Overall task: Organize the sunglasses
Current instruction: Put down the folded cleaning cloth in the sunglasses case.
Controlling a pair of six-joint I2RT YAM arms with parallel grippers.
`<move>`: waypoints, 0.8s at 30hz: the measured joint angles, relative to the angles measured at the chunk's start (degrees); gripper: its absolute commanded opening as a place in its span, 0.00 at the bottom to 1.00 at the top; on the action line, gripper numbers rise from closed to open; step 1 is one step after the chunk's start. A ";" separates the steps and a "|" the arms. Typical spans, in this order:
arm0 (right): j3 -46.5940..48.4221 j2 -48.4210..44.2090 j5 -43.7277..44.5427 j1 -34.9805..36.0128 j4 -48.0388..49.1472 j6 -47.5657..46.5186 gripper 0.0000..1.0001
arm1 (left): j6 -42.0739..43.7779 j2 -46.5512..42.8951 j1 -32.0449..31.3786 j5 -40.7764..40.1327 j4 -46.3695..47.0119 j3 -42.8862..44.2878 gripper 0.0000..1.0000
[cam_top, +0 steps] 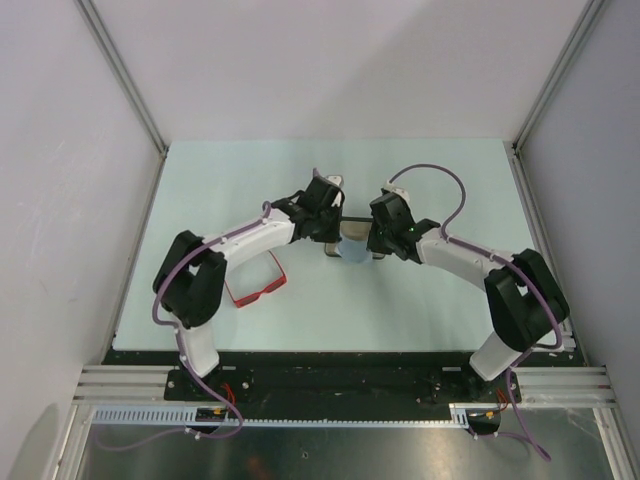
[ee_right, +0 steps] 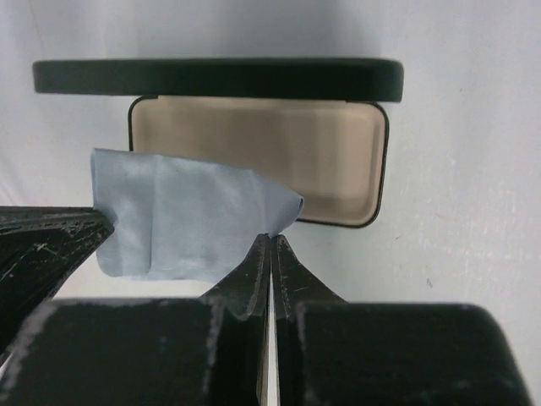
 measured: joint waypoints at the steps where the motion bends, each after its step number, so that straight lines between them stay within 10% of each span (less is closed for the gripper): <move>1: 0.24 0.63 0.17 -0.28 0.28 -0.35 0.00 | 0.07 0.37 0.15 0.00 -0.02 0.20 0.00; 24: 3.26 7.58 2.60 -1.38 4.74 -3.13 0.00 | 4.00 7.26 2.43 0.04 -0.87 5.38 0.00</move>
